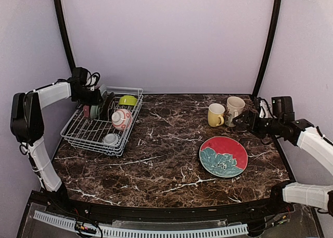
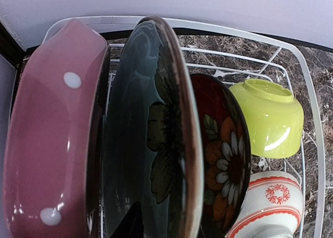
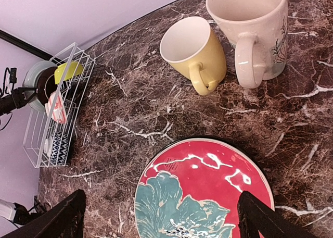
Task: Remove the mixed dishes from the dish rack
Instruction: Grab the plate from the dish rack.
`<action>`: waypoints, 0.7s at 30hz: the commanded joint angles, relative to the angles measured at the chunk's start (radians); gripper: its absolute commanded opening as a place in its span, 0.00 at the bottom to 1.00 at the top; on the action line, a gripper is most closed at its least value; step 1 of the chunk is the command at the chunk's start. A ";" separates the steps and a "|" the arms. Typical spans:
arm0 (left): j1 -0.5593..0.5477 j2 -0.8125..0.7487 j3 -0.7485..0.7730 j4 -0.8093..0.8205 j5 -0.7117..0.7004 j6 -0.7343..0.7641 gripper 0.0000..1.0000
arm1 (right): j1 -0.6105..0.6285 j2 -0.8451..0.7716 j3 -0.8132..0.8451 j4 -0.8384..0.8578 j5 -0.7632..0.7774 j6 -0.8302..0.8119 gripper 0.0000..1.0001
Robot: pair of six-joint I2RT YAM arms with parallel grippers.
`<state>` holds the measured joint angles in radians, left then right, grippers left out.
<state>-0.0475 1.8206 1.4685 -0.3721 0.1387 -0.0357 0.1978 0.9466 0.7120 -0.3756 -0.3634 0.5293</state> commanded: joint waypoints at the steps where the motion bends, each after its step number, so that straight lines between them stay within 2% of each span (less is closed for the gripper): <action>1: 0.008 0.022 0.055 -0.039 -0.013 0.029 0.24 | 0.006 -0.042 -0.033 0.030 -0.002 0.008 0.99; 4: 0.007 0.016 0.064 -0.051 -0.016 0.030 0.15 | 0.005 -0.040 -0.020 0.000 0.015 -0.003 0.99; 11: 0.007 -0.037 0.062 -0.055 -0.012 0.053 0.04 | 0.006 -0.045 -0.011 0.015 0.008 0.006 0.99; 21: 0.006 -0.159 0.038 -0.051 -0.037 0.074 0.01 | 0.006 -0.012 0.000 0.035 0.001 0.017 0.99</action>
<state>-0.0456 1.8004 1.5070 -0.4236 0.1307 0.0559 0.1978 0.9257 0.6937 -0.3759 -0.3584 0.5369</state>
